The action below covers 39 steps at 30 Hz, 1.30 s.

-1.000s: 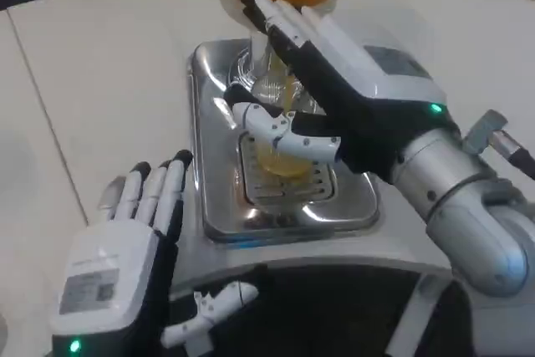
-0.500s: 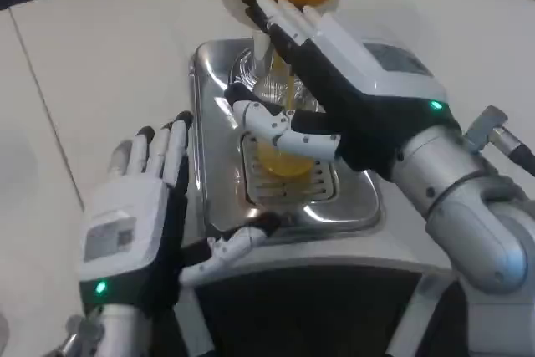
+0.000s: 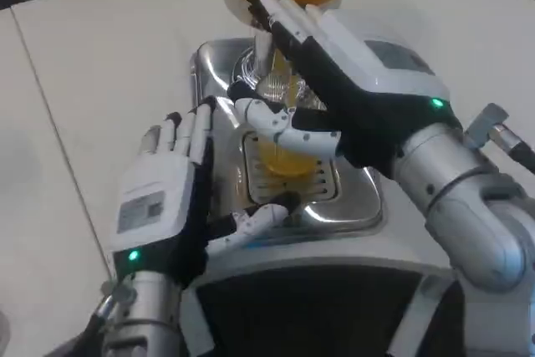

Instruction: Grasp the cup under the faucet to collect the drink, then remove the cup.

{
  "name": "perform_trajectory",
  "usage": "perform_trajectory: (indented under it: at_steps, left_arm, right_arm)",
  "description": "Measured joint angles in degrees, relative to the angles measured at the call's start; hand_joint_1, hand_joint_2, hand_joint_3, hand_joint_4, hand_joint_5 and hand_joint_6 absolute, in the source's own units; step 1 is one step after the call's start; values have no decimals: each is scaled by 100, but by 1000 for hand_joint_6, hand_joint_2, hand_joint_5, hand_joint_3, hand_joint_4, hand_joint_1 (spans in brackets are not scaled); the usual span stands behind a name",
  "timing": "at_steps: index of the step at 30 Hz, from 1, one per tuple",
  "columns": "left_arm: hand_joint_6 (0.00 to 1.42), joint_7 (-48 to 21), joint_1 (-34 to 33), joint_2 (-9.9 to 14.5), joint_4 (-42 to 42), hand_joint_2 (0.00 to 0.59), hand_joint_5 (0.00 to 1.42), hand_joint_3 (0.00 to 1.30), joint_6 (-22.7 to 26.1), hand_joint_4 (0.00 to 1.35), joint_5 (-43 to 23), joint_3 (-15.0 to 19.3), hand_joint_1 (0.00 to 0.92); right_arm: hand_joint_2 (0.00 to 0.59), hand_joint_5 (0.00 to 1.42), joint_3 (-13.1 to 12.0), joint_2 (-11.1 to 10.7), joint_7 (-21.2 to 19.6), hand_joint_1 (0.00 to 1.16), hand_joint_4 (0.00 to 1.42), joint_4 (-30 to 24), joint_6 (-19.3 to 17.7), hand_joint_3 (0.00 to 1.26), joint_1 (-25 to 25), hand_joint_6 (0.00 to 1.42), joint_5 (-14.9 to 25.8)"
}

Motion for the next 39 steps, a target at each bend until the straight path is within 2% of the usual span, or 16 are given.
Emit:
perform_trajectory:
  at_steps: [7, 11, 16, 19, 22, 25, 27, 29, 33, 35, 37, 38, 39]
  left_arm:
    - [0, 106, -286, -8, 104, 56, 0, 0, -76, 0, -190, -79, 116]
    - [0, 112, -287, -7, 133, 53, 0, 0, -94, 0, -280, -129, 116]
    - [0, 112, -299, 27, 138, 52, 0, 0, -189, 0, -446, -139, 116]
    - [0, 112, -338, 35, 179, 51, 0, 0, -233, 0, -534, -147, 116]
    - [0, 112, -392, 36, 202, 52, 0, 0, -243, 0, -615, -177, 113]
    - [0, 116, -418, 35, 205, 50, 0, 0, -263, 0, -627, -221, 94]
    - [0, 130, -421, 43, 210, 38, 0, 0, -268, 0, -635, -229, 73]
    - [0, 143, -426, 44, 213, 38, 0, 0, -272, 0, -641, -232, 55]
    - [0, 121, -495, 38, 272, 37, 0, 0, -251, 0, -657, -240, 53]
    - [0, 90, -574, 22, 340, 37, 0, 0, -248, 0, -687, -245, 52]
    - [0, 89, -674, 11, 445, 38, 0, 0, -248, 0, -729, -240, 56]
    - [0, 90, -683, 10, 453, 38, 0, 0, -248, 0, -739, -239, 58]
    - [0, 93, -729, -15, 517, 36, 0, 0, -261, 0, -801, -238, 72]
  right_arm:
    - [491, 0, -99, 265, -262, 323, 0, -139, 14, 33, 323, 48, -69]
    - [490, 0, -298, 492, -484, 328, 0, -261, 27, 28, 574, 48, 28]
    - [503, 0, -660, 818, -917, 376, 0, -347, 14, 5, 1015, 37, 432]
    - [503, 0, -682, 964, -1458, 381, 0, -513, -234, 4, 1611, 34, 556]
    - [502, 0, -768, 994, -1503, 384, 0, -579, -244, 4, 1702, 33, 737]
    - [499, 0, -823, 1094, -1696, 383, 0, -808, -343, 4, 2079, 33, 891]
    - [500, 0, -837, 1001, -1816, 381, 0, -955, -480, 1, 2448, 33, 847]
    - [495, 0, -847, 777, -1824, 348, 0, -1088, -647, 0, 2727, 33, 708]
    - [503, 0, -992, -41, -1780, 324, 0, -1534, -1466, 0, 3483, 44, 508]
    - [490, 0, -1123, -374, -1696, 329, 0, -1665, -1794, 0, 3904, 35, 434]
    - [477, 0, -1261, -567, -1609, 369, 0, -1681, -1946, 0, 4266, 32, 344]
    - [469, 0, -1287, -602, -1598, 397, 0, -1681, -1963, 0, 4295, 33, 328]
    - [470, 0, -1376, -738, -1543, 411, 0, -1675, -2092, 0, 4317, 22, 224]
